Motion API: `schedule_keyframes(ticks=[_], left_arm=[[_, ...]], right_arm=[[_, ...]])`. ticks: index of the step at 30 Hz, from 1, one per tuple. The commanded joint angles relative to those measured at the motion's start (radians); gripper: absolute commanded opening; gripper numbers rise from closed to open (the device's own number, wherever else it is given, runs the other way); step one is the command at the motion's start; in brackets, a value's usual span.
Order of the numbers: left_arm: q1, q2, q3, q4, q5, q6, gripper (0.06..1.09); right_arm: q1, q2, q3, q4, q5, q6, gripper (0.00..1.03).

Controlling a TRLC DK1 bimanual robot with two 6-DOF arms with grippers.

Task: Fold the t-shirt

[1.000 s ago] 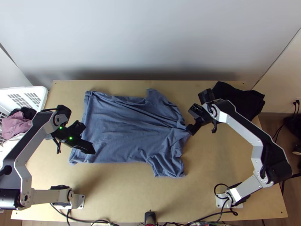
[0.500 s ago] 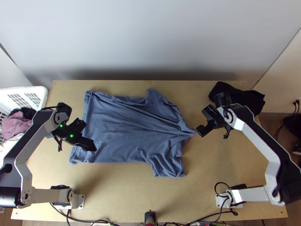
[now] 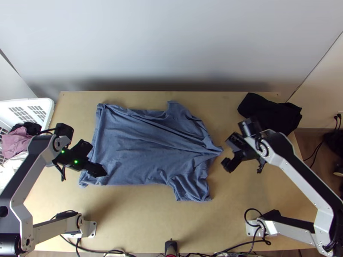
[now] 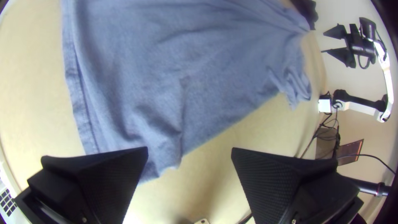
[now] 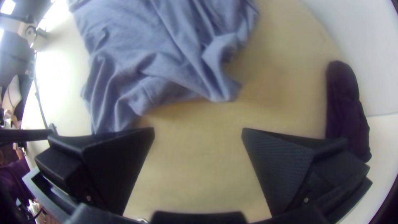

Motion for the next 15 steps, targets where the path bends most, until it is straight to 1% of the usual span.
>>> schedule_keyframes(ticks=[1, 4, 6, 12, 15], left_arm=[[-0.031, -0.004, -0.097, 0.194, -0.023, -0.063, 1.03], [-0.038, 0.037, -0.125, 0.212, -0.039, -0.069, 1.03], [-0.037, 0.047, -0.143, 0.212, -0.06, -0.067, 1.03], [0.017, 0.03, -0.197, 0.169, -0.089, -0.013, 1.03], [0.063, 0.014, -0.2, 0.138, -0.091, 0.023, 1.03]], right_arm=[[0.173, 0.016, 0.014, 0.016, -0.001, -0.007, 0.98], [0.259, 0.068, 0.017, 0.061, 0.001, -0.009, 0.98], [0.29, 0.102, -0.014, 0.101, 0.001, -0.013, 0.98], [0.314, 0.182, -0.105, 0.224, 0.001, -0.007, 0.98], [0.323, 0.183, -0.138, 0.245, -0.001, -0.007, 0.98]])
